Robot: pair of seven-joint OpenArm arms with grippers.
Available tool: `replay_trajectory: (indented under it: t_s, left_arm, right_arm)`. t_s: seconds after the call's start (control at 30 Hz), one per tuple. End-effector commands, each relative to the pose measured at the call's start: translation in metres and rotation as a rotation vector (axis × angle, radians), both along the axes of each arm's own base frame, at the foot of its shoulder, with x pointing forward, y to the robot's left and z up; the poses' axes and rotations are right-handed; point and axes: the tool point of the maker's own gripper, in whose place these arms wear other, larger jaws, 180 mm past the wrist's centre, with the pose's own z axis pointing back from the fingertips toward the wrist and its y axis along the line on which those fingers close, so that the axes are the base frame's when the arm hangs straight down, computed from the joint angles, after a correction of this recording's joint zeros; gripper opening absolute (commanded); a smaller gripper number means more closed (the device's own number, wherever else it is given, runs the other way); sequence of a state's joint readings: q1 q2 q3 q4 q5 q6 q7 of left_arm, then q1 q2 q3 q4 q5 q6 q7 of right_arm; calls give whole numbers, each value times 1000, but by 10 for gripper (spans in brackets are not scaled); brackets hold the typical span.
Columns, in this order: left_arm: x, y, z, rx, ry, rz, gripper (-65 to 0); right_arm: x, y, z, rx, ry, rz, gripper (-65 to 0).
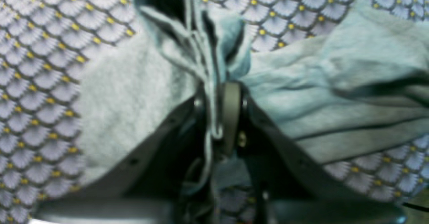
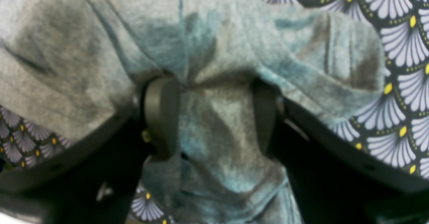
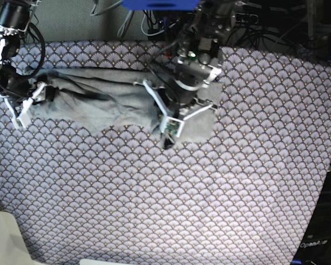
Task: Fold the T-shirt properly
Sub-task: 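Lift the strip end with the left gripper and fold it toward the right gripper, then lay the folded end onto the strip and open the left gripper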
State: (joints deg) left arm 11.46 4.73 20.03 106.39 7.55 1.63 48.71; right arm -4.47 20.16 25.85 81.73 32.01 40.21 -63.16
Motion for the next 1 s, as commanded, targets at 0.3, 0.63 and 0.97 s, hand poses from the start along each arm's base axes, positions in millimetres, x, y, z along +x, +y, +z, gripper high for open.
replay_trajectory:
  t_s: [0.3, 0.63, 0.97]
  left_arm:
    - [3, -26, -1, -21, -6, -31, -650]
    - [-7, -47, 3, -33, -12, -94, -650]
    - [-9, -52, 5, -41, -15, -108, -650]
  right_arm:
    - [10, -6, 12, -9, -41, -1, -286]
    - [10, -4, 12, -6, -43, -2, -286]
    - [9, -4, 11, -6, -40, -2, -286]
